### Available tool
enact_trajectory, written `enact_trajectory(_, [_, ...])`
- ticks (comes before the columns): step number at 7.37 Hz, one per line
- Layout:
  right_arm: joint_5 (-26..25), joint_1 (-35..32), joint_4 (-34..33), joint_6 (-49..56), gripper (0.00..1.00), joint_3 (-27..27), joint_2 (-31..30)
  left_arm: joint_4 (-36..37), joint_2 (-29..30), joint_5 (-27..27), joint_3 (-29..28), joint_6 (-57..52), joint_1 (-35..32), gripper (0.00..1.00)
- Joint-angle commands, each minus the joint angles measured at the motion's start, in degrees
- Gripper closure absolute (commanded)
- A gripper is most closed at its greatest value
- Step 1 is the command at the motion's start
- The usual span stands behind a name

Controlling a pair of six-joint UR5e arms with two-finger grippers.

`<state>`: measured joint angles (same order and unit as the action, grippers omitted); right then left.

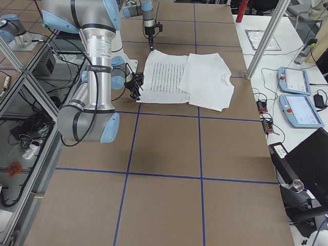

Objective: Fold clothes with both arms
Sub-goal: 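Close both grippers on the hem corners and begin lifting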

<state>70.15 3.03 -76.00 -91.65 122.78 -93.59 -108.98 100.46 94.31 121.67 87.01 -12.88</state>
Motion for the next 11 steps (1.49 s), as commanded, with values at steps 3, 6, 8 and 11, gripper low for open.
enact_trajectory(3, [-0.19,-0.04,-0.55,0.07,0.52,-0.61,-0.63,0.0,0.08,0.0,0.05,0.0,-0.13,1.0])
enact_trajectory(6, [-0.89,0.05,-0.55,0.07,1.0,-0.62,-0.19,0.09,0.08,0.0,0.67,0.0,-0.13,1.0])
enact_trajectory(8, [-0.54,-0.13,-0.64,0.16,1.0,0.61,-0.19,0.09,0.08,0.18,0.67,0.0,-0.13,1.0])
enact_trajectory(11, [6.38,-1.53,-19.63,0.16,1.0,17.24,-0.01,4.96,-0.8,3.14,7.57,0.0,-0.21,1.0])
